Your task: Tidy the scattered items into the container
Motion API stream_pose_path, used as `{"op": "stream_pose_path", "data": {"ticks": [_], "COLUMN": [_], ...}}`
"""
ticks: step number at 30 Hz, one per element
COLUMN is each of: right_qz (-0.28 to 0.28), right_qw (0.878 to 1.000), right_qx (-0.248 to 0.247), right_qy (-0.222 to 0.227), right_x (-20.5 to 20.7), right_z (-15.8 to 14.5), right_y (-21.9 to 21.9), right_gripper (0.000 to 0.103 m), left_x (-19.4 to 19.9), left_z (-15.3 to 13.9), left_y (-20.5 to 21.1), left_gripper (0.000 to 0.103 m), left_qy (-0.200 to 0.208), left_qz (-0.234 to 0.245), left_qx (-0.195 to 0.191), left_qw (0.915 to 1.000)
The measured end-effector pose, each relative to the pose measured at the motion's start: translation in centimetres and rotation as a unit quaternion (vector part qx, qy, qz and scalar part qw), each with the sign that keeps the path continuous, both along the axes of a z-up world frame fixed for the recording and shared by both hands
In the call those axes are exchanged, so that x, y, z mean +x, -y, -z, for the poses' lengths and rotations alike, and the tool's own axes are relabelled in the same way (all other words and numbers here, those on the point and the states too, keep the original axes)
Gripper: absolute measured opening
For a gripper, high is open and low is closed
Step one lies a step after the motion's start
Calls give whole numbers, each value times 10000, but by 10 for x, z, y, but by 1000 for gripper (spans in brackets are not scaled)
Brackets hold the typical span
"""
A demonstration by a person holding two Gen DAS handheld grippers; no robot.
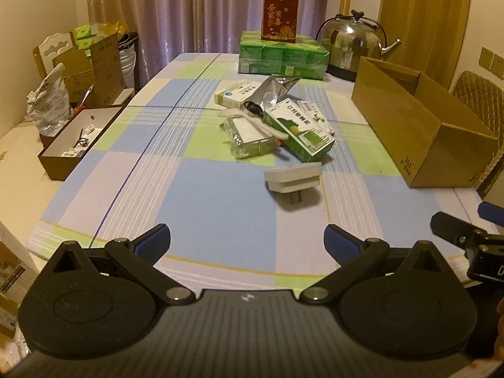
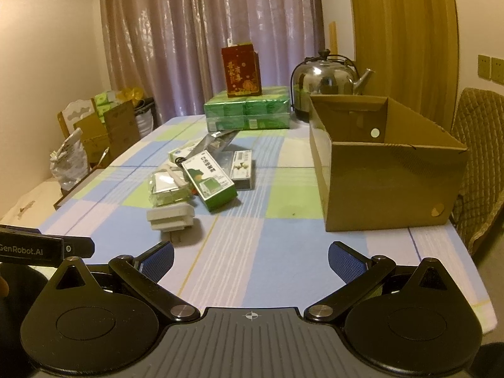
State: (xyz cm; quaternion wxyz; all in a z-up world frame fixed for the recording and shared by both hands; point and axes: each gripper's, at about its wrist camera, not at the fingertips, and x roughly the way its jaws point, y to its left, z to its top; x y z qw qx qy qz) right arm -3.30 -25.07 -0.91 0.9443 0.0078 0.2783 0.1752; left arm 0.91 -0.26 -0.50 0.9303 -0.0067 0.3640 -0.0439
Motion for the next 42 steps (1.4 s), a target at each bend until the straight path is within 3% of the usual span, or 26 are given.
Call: {"op": "stream_pose_path", "data": {"ticks": [10, 14, 26, 42], "right_qz": [-345, -481, -694, -1008], "right_qw": [9994, 9987, 9954, 9926], "right_qx": [-59, -134, -37, -383], "right_qy": [17, -107, -662, -563], "right_x": [25, 42, 81, 94], "right_z": [-4, 0, 23, 47], "right_y": [-23, -40, -80, -125], "right_gripper": [101, 101, 101, 101], "left_x": [30, 49, 103, 136], "left_z": [-14, -20, 2, 17], "left_y": [-25, -36, -61, -78], "left_gripper": [102, 102, 102, 102], "left_qy": [470, 643, 276, 195], "left_qz": [135, 172, 142, 367], "left_qx": [-167, 25, 215, 195], "left_qw": [9987, 9978, 9993, 9989]}}
